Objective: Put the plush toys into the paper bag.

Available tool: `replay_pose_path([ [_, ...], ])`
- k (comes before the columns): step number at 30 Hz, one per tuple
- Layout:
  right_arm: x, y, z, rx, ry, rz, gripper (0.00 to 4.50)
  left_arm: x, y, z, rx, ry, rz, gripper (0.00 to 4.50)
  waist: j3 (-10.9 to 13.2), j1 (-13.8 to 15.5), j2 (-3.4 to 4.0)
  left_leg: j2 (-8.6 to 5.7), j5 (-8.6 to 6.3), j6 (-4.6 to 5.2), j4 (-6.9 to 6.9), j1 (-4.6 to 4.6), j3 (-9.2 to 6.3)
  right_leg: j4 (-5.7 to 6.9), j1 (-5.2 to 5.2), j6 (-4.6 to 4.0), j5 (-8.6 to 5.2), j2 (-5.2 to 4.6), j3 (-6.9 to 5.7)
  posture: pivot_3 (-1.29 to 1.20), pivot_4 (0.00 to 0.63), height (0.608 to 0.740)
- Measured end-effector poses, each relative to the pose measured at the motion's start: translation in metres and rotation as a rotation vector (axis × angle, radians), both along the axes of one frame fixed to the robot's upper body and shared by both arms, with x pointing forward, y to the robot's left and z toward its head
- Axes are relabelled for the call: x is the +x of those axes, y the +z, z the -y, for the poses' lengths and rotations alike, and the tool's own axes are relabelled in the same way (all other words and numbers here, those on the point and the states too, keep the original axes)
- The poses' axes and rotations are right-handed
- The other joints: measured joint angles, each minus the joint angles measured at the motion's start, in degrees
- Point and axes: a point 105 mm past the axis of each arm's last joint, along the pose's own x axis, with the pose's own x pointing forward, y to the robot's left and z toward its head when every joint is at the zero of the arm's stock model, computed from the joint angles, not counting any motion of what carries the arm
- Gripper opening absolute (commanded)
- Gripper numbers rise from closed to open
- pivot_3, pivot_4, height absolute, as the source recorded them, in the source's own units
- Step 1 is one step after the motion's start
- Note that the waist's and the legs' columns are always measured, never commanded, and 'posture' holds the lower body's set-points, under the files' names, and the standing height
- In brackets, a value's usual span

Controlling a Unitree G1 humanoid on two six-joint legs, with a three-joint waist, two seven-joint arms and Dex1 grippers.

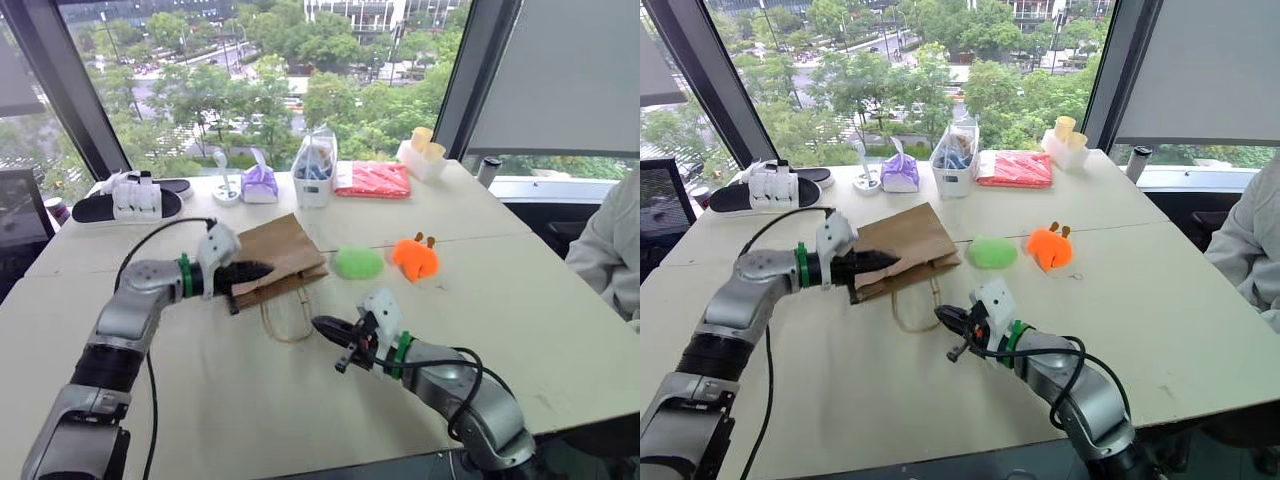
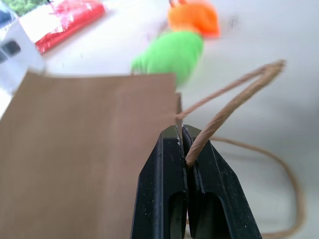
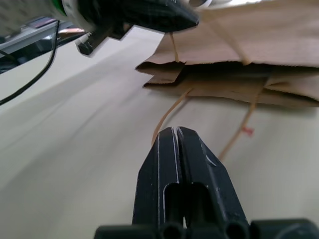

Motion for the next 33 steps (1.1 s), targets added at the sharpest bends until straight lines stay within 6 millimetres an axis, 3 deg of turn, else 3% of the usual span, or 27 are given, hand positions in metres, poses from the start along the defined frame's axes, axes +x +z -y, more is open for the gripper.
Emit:
replay_pose_path([
  [6, 0.030, -0.004, -0.004, -0.019, -0.088, 0.058, 0.00, -0.018, -0.001, 0.016, -0.030, -0.037, -0.095, 0.07, 0.00, -0.14, 0.00, 0.05, 0.18, -0.32, -0.07, -0.05, 0.05, 0.09, -0.27, -0.02, -0.01, 0.07, 0.12, 0.00, 0.150, 0.740],
  [12, 0.045, -0.002, -0.011, -0.037, -0.083, 0.099, 0.00, -0.020, -0.003, 0.015, -0.034, -0.021, -0.109, 0.07, 0.00, 0.27, -0.01, 0.03, 0.23, -0.41, -0.03, -0.07, 0.03, 0.10, -0.25, -0.04, -0.01, 0.07, 0.15, 0.00, 0.150, 0.740],
  [21, 0.063, -0.013, -0.024, -0.063, -0.063, 0.093, 0.00, -0.036, 0.021, 0.027, -0.175, -0.103, -0.154, 0.07, -0.01, -0.27, -0.01, 0.06, 0.30, -0.53, -0.09, -0.14, 0.06, 0.17, -0.44, -0.06, 0.01, 0.10, 0.23, 0.00, 0.150, 0.740],
  [27, 0.066, -0.025, -0.033, -0.085, -0.037, 0.073, 0.00, -0.042, 0.030, 0.021, -0.199, -0.109, -0.181, 0.07, -0.01, -0.18, -0.01, 0.07, 0.31, -0.56, -0.11, -0.16, 0.08, 0.17, -0.48, -0.10, 0.03, 0.13, 0.26, 0.00, 0.150, 0.740],
  [33, 0.060, -0.037, -0.039, -0.098, -0.008, 0.043, 0.00, -0.034, 0.048, 0.011, -0.232, -0.075, -0.155, 0.07, -0.01, -0.12, -0.02, 0.06, 0.33, -0.60, -0.11, -0.16, 0.07, 0.17, -0.48, -0.12, 0.04, 0.13, 0.27, 0.00, 0.150, 0.740],
])
